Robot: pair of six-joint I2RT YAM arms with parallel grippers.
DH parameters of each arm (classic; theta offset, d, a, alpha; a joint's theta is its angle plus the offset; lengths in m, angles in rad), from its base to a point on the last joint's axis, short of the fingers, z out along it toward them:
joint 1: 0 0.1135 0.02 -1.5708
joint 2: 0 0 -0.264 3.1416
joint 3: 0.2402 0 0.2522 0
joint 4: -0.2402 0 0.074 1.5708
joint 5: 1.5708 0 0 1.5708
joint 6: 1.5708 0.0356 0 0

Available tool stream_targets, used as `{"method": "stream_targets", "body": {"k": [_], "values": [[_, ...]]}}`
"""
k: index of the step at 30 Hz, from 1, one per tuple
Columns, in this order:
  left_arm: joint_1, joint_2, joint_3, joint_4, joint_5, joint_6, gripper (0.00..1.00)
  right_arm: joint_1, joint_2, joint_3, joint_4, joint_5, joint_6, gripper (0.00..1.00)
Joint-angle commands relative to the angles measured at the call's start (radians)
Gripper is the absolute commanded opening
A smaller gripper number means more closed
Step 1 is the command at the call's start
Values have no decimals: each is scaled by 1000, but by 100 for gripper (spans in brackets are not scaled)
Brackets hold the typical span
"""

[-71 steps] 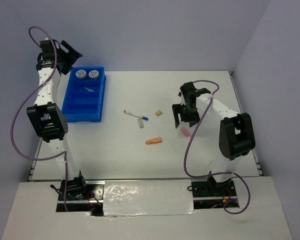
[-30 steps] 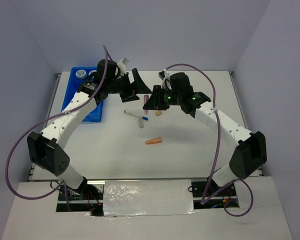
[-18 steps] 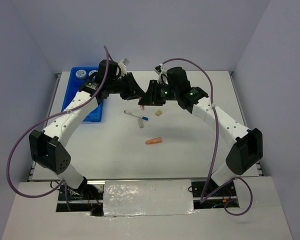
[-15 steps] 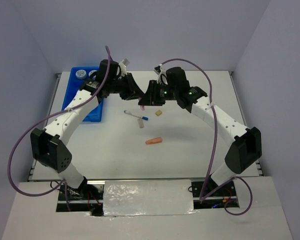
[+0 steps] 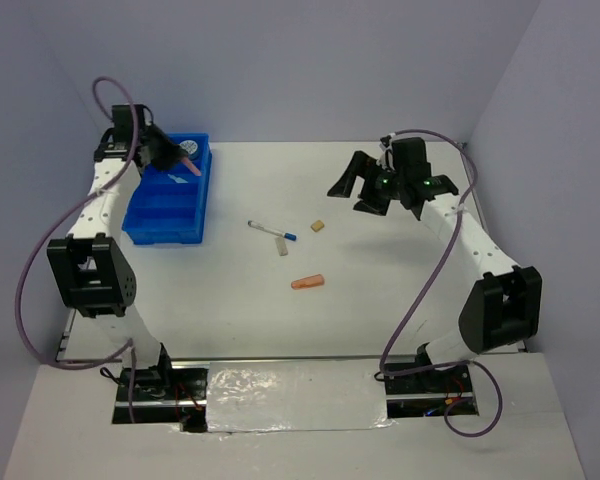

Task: Sort the stationery into containers
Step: Place the pen in the storage box, then pick up the pen from the center of the board.

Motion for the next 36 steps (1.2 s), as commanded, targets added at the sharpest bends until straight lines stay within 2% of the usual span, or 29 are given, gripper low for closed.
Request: {"method": "stream_targets", "body": {"k": [1,3,9,14,17,20,21,22,23,27,28,29,30,31,32,33,34,35,36], "values": [[92,72,-12,181,-154,-95,0,-1,-113,-23,-76,14,-69,100],[138,158,17,244,-154,-160,0,-1,-130,-61,-76,2,-89,100],[189,372,210,242,-154,-201,0,0,-151,-101,-95,-24,-124,100],[210,434,220,308,-153,-204,16,0,-148,-87,-122,-18,-150,100],[217,457,221,302,-154,-211,31,0,-131,-84,-128,-23,-162,100],[217,452,192,306,-154,-214,62,5,-105,-80,-118,-47,-199,100],[217,449,187,300,-183,-215,83,11,-87,-63,-121,-41,-216,100],[218,448,181,305,-182,-214,91,32,-75,-47,-133,-38,-237,100],[221,448,183,306,-182,-212,96,49,-59,-14,-145,-11,-292,100],[233,442,206,286,-170,-214,99,116,54,63,-197,30,-401,100],[235,425,227,282,-167,-206,99,141,72,77,-201,25,-491,100],[232,416,249,263,-168,-171,99,213,94,97,-207,34,-544,100],[226,409,328,227,-167,-146,99,256,138,108,-231,115,-599,100],[220,408,386,117,-170,-120,99,290,157,109,-227,138,-683,100],[206,412,445,49,-168,-58,99,337,180,109,-224,173,-696,100],[195,419,573,-29,-174,-22,99,356,235,112,-228,233,-711,100],[168,416,621,-189,-224,40,99,374,261,127,-237,264,-748,99],[155,400,644,-256,-258,64,99,400,292,141,-251,290,-762,97],[142,371,605,-301,-289,85,99,406,336,152,-272,295,-773,95]]}}
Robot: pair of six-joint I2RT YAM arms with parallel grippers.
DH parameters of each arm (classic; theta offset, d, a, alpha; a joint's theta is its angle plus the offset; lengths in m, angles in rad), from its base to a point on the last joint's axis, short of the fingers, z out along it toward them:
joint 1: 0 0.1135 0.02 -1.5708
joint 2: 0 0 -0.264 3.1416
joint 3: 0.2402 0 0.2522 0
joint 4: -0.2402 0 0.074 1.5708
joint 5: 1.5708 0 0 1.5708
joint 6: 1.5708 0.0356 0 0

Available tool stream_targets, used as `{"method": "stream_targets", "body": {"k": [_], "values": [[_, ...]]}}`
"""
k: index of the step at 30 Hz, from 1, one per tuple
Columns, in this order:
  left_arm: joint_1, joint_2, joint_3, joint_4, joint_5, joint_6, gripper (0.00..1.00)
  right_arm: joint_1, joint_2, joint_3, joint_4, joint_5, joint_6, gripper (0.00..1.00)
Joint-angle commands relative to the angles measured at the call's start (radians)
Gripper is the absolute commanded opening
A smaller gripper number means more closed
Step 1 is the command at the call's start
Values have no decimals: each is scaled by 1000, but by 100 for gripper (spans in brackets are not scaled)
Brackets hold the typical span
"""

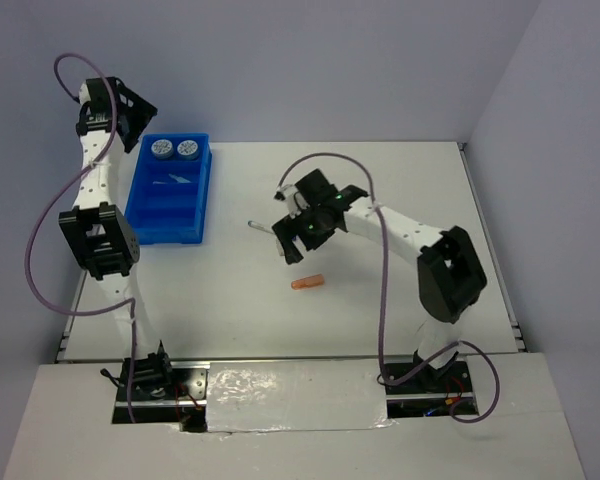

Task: Sort the stationery into containers
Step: Pick up the pen from the center of the board.

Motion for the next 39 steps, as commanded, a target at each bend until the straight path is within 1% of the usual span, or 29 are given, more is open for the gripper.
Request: {"method": "stream_targets", "body": {"k": [1,2,3,4,5,6,9,10,12,13,16,18,19,20,21,23,24,25,26,27,29,30,31,32,34,35,36,37,39], "values": [[-71,-169,0,-283,-113,158,99,37,86,53,-73,102,-158,92],[-92,-222,-70,-291,-168,184,99,42,87,44,-67,90,-164,91],[-97,-335,-233,-291,-192,192,99,59,83,35,-62,76,-190,89],[-98,-392,-320,-287,-205,192,99,66,78,21,-58,76,-203,89],[-98,-443,-397,-253,-195,205,99,73,63,-17,-52,76,-212,89],[-98,-534,-540,-235,-181,216,99,83,57,-63,-27,87,-224,89],[-98,-629,-714,-202,-115,244,99,105,66,-110,6,133,-235,89],[-101,-667,-739,-204,-98,255,99,111,73,-119,13,157,-234,89],[-100,-696,-784,-213,-65,262,99,116,110,-113,19,162,-235,89],[-101,-718,-792,-214,-60,273,99,116,142,-96,14,165,-237,87],[-100,-742,-777,-254,-63,302,99,120,166,-84,1,161,-230,85],[-100,-755,-754,-288,-69,319,99,131,149,-108,26,159,-224,84],[-98,-761,-752,-294,-74,333,99,148,146,-132,36,170,-221,83],[-98,-770,-764,-296,-75,337,99,160,150,-142,45,227,-217,80],[-98,-790,-775,-296,-75,339,99,172,159,-148,54,263,-212,71],[-98,-810,-799,-282,-60,338,99,200,207,-140,47,329,-203,61],[-97,-827,-816,-283,-49,334,99,204,222,-133,42,367,-186,49],[-98,-833,-822,-282,-31,331,99,208,236,-119,42,377,-177,44],[-100,-844,-824,-283,-19,331,99,209,236,-116,42,386,-149,31],[-98,-848,-821,-284,-5,333,99,209,233,-111,42,389,-134,25],[-98,-859,-806,-279,55,344,99,211,187,-123,62,362,-87,17],[-98,-862,-798,-279,93,347,99,209,157,-137,74,299,-70,17],[-100,-862,-795,-277,138,339,99,212,85,-142,91,271,-47,16],[-103,-864,-801,-262,240,328,99,217,48,-145,132,225,11,16],[-135,-874,-822,-233,325,263,99,217,-65,-143,189,108,96,15],[-159,-874,-844,-199,381,237,99,217,-96,-143,258,72,172,15],[-213,-880,-853,-179,405,180,99,215,-126,-142,293,47,209,14],[-251,-881,-861,-159,422,149,99,214,-161,-137,330,20,249,11],[-326,-891,-890,-83,460,71,99,194,-170,-92,369,-14,329,10]]}}
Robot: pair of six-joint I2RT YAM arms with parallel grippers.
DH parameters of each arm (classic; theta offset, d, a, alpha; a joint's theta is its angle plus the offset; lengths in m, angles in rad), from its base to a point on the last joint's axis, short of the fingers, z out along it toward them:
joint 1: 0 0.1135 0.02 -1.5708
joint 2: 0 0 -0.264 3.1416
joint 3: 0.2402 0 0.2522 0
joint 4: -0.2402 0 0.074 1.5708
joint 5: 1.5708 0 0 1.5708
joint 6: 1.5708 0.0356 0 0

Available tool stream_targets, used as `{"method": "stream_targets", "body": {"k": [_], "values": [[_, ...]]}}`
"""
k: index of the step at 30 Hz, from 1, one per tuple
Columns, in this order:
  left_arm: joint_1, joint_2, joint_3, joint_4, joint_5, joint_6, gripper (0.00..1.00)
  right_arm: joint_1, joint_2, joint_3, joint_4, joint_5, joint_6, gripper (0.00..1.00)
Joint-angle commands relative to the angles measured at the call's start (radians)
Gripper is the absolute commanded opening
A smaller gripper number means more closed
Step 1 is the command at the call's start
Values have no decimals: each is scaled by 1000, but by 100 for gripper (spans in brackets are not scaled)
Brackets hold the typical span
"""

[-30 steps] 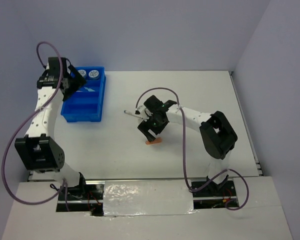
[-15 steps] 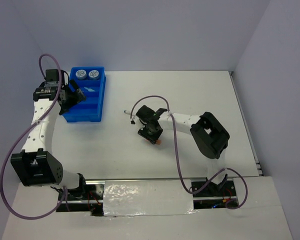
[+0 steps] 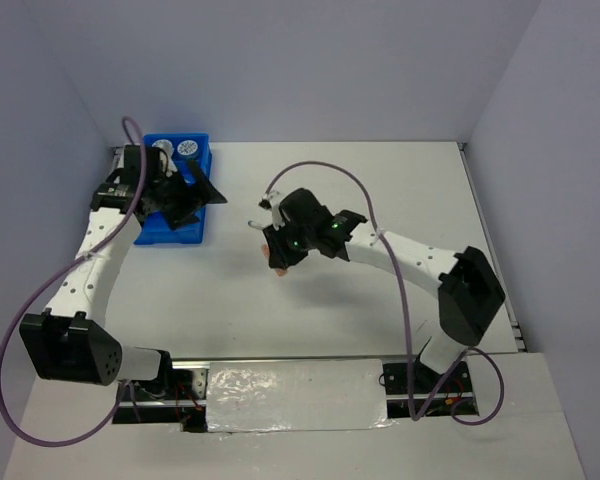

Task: Sort the stationery into containers
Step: Pick up the pen from the center of the board, then place the pen in the storage box.

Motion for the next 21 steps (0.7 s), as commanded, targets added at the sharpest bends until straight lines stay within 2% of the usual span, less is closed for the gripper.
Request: {"method": "stream_targets", "body": {"k": [1,3,10,15,19,20,21], "values": [[-112,-40,-29,134,157,-152,99,-17,-75,91,171,-128,199,10],[-155,-40,-35,173,159,-184,99,-21,-60,157,149,-136,230,10],[-187,-14,-21,201,206,-200,98,-28,-40,266,139,-188,277,13],[-199,-12,-29,191,206,-191,90,-61,-9,323,105,-176,320,14],[-201,-24,-63,227,216,-207,66,-69,19,378,63,-171,336,15],[-201,-23,-61,232,217,-209,52,-70,38,394,47,-162,336,15],[-202,-23,-57,235,216,-211,46,-72,49,410,15,-157,337,15]]}}
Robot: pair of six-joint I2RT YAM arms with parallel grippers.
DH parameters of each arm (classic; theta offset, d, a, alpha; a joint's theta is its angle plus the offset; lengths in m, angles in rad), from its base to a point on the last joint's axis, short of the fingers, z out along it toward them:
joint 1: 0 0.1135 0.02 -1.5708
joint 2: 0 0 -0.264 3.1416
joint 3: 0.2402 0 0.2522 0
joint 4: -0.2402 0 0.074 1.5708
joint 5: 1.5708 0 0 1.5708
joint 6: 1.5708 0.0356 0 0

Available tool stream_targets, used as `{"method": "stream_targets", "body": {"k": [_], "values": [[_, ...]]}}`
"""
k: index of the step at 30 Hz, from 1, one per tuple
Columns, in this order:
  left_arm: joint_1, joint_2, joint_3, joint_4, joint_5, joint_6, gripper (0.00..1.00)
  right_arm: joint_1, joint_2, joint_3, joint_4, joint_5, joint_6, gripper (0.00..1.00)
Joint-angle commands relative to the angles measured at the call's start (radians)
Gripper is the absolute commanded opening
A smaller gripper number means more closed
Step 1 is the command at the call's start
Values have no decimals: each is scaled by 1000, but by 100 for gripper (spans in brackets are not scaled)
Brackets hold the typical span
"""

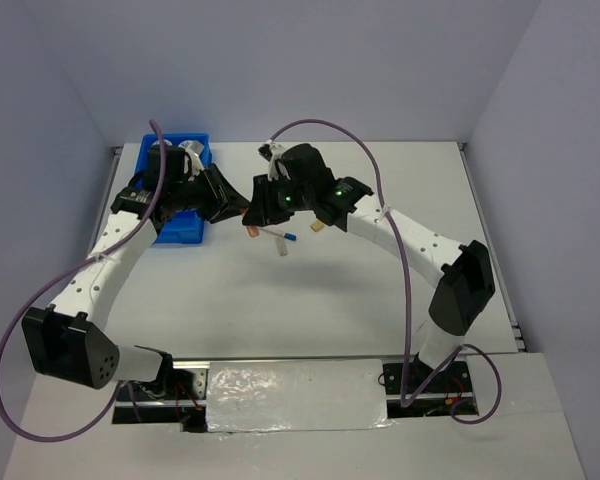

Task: Sort the stationery into containers
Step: Place the pen in the storage box.

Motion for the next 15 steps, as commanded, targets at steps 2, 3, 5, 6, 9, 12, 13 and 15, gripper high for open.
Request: {"method": "stream_targets", "body": {"k": [2,3,5,6,9,12,13,15], "values": [[-5,-12,24,44,17,-5,40,-9,57,114,-78,22,23,15],[-7,-2,33,38,16,-2,40,-8,65,132,-93,21,26,15],[-8,8,45,36,22,10,29,-9,83,151,-103,19,29,16],[-7,17,51,38,23,13,20,-9,88,157,-103,9,31,16],[-8,40,53,85,40,17,0,-17,104,178,-94,1,37,22],[-4,73,110,21,-52,81,0,-60,90,116,-25,-48,86,71],[16,83,127,-3,-90,92,0,-80,81,90,-5,-80,106,98],[94,116,168,-60,-185,104,0,-158,36,13,26,-99,155,100]]}}
